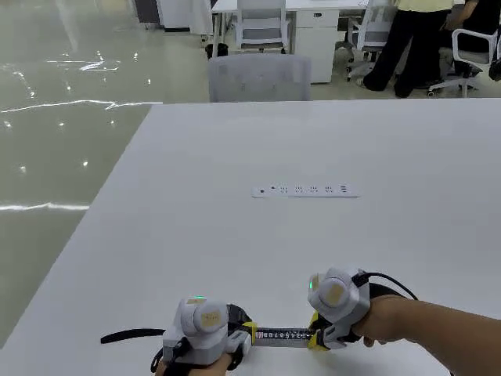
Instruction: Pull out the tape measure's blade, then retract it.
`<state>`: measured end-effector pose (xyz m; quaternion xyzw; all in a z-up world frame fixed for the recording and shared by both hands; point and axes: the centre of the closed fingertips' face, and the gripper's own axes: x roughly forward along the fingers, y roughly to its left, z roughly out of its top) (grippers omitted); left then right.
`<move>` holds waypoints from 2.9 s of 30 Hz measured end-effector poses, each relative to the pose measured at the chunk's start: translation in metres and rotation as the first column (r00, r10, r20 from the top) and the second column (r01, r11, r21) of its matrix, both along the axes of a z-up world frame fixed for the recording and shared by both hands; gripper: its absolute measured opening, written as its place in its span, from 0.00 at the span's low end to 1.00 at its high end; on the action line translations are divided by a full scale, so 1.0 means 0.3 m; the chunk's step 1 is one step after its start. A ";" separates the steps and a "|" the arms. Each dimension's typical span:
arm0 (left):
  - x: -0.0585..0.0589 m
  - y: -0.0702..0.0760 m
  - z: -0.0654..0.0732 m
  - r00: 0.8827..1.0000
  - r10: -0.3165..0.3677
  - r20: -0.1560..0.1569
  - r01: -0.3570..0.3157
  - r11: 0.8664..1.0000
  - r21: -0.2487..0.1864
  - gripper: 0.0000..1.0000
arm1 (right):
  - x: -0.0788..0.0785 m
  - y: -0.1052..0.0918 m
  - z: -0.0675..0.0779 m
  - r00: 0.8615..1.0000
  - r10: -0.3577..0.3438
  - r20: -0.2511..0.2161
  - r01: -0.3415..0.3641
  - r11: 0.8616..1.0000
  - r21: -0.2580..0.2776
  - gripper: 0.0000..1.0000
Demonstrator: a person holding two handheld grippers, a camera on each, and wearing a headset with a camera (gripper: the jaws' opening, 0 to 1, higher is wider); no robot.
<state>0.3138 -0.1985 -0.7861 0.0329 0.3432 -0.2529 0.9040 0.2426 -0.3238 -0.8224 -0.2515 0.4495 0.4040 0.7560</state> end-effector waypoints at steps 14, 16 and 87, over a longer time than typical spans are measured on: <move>-0.001 0.000 -0.002 1.000 0.004 -0.003 -0.004 1.000 0.000 0.58 | 0.024 0.050 0.002 1.000 0.007 0.015 -0.007 1.000 0.028 0.14; -0.001 -0.002 -0.003 1.000 0.004 -0.003 -0.004 1.000 -0.001 0.58 | 0.028 0.055 0.000 1.000 0.016 0.020 -0.017 0.999 0.029 0.14; 0.000 -0.005 -0.004 1.000 0.007 -0.019 -0.008 1.000 -0.019 0.59 | 0.134 0.280 0.007 0.996 0.039 0.084 -0.049 0.991 0.125 0.14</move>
